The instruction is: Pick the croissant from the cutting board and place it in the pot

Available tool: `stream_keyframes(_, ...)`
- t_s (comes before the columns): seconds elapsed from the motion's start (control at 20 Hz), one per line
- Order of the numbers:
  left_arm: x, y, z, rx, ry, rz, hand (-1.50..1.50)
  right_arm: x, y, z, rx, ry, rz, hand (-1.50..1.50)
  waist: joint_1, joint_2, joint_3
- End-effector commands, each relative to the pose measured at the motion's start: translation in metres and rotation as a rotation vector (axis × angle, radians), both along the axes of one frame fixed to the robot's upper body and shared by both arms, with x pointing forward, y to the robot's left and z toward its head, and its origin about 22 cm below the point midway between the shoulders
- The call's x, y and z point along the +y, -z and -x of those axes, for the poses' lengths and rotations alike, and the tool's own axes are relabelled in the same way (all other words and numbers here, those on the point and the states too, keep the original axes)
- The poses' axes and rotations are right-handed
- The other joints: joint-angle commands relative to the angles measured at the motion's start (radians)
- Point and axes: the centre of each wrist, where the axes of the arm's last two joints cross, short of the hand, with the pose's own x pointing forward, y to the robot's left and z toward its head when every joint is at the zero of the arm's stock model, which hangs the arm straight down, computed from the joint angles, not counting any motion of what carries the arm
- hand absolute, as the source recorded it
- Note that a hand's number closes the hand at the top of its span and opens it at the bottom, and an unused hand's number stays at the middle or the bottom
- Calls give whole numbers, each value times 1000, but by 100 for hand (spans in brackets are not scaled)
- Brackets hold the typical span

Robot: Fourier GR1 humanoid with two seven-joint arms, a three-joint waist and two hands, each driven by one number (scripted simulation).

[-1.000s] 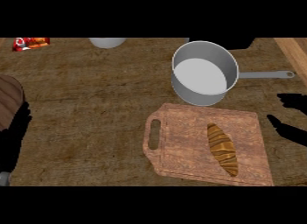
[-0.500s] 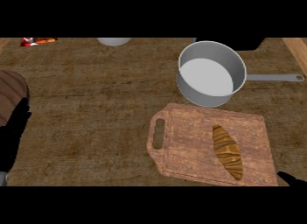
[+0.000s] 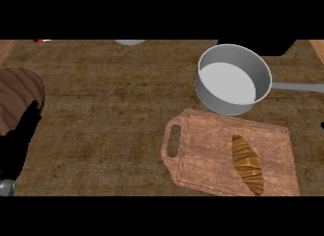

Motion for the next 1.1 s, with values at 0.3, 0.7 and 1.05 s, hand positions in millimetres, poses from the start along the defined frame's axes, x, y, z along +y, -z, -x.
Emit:
stream_keyframes(0.3, -11, 10, -8, 11, 28, 20, 0, 37, -26, -33, 470, -81, 163, -150, 28, 9, 1)
stream_keyframes(0.7, -1, -1, -7, -7, -1, 8, 0, 77, -12, -88, 591, -122, 151, -150, 7, 2, 3)
stream_keyframes(1.05, 12, -4, -14, 10, -6, -4, 0, 91, 5, -105, 645, -94, 219, -150, -3, 1, 3)
